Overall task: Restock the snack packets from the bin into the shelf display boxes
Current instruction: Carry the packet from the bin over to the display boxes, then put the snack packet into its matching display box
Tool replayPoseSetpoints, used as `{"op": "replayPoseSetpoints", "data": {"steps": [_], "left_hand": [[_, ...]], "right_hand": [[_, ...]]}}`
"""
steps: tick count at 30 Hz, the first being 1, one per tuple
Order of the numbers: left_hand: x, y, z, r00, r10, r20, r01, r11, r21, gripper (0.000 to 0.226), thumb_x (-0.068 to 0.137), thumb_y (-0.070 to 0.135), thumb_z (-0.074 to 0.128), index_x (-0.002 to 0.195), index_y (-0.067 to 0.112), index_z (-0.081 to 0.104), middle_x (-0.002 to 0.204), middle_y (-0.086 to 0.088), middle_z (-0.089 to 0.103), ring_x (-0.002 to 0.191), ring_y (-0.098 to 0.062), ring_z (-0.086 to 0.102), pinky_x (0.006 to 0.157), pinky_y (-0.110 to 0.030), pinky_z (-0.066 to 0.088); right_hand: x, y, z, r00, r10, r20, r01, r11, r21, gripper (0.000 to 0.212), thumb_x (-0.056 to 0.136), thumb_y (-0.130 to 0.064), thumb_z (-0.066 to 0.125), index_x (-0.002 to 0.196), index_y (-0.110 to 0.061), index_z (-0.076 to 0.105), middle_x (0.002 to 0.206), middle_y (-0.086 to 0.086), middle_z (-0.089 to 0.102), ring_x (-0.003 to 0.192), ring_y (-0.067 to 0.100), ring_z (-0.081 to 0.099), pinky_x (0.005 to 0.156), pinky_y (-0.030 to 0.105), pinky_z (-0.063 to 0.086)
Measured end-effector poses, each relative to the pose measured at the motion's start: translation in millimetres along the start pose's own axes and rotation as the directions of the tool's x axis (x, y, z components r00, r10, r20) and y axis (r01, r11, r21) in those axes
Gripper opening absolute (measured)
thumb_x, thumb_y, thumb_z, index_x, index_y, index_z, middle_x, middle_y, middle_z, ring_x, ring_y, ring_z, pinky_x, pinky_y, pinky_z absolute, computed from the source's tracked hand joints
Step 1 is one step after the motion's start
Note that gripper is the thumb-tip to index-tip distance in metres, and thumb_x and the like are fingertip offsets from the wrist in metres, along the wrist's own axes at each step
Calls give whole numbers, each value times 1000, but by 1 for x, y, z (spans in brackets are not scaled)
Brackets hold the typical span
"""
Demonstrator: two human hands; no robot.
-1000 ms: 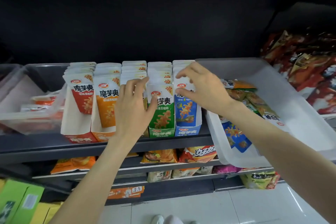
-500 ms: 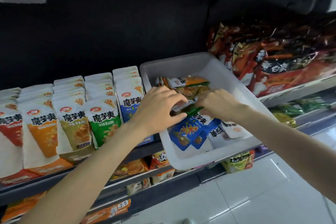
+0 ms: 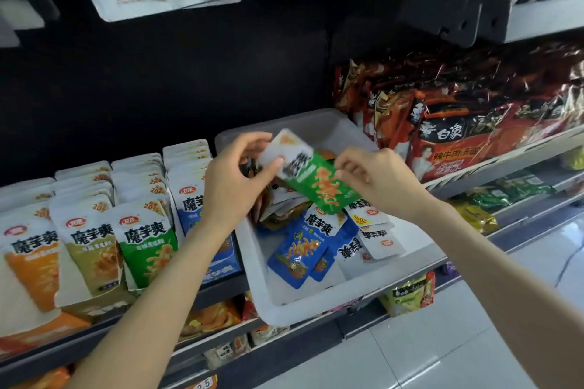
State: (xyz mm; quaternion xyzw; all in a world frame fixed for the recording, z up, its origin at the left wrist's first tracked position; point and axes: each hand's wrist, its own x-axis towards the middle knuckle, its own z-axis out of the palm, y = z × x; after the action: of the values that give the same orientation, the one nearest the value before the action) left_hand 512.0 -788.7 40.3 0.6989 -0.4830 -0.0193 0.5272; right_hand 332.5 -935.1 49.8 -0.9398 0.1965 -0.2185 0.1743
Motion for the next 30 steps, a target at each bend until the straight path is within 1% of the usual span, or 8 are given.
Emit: {"op": "replayPoseSetpoints", "data": {"steps": [3,6,8,12,15,20,28,30], "left_hand": [[-3,14,-3,979,-193,61,203,933,-297,40,83,25,70,119,29,53,111,11,65,97,0,62,85,-18,49],[-8,21,-1,939,-229,258,319,861,-396,37,77,35,68,112,32,56,103,12,69,97,-2,65,82,-24,51],[-12,23,-1,948,-191,256,276,892,-357,25,81,24,69,102,34,59,92,12,70,91,-6,66,79,-27,53],[-18,23,-14,977,-76,200,122,965,-230,26,84,11,70,96,32,61,85,3,69,76,-10,67,70,-23,54],[-29,21,-35,990,-36,133,55,989,-136,32,81,9,72,90,37,62,78,9,67,68,-1,63,66,-12,49],[-49,11,-95,992,45,-115,-40,998,47,34,81,12,73,95,40,60,77,27,65,73,5,63,70,-8,48],[-91,-38,-159,970,-151,-192,186,966,180,26,81,21,73,94,34,55,93,25,64,72,0,66,65,-19,54],[-96,-47,-162,961,-222,-168,259,932,252,31,80,26,74,98,33,50,88,20,63,68,2,63,62,-20,52]], "right_hand": [[-13,-14,-9,963,271,11,-234,810,537,10,90,-12,62,83,-19,60,71,-9,67,58,-1,62,61,13,50],[-20,-28,-5,945,319,69,-273,659,701,9,90,-9,60,84,-16,60,62,-9,67,53,4,57,58,17,49],[-21,-36,0,945,317,84,-265,590,762,5,90,-6,59,88,-11,60,65,-6,68,57,5,59,58,19,51],[-11,-50,0,942,335,19,-240,634,735,33,85,-15,66,115,-15,51,94,4,68,77,13,66,66,26,55],[3,-74,-10,976,193,-99,-86,764,640,53,82,-18,71,125,-27,42,99,1,68,76,14,69,61,25,57],[36,-128,-2,998,-53,-45,70,821,567,25,85,-11,68,102,-19,51,93,-5,70,74,9,70,53,24,56],[76,-181,82,968,-234,92,154,841,518,21,87,-12,67,97,-15,49,90,4,68,73,13,71,65,38,59],[76,-185,97,962,-246,115,180,895,407,25,89,-17,66,109,-14,51,84,5,67,67,9,69,60,30,55]]}}
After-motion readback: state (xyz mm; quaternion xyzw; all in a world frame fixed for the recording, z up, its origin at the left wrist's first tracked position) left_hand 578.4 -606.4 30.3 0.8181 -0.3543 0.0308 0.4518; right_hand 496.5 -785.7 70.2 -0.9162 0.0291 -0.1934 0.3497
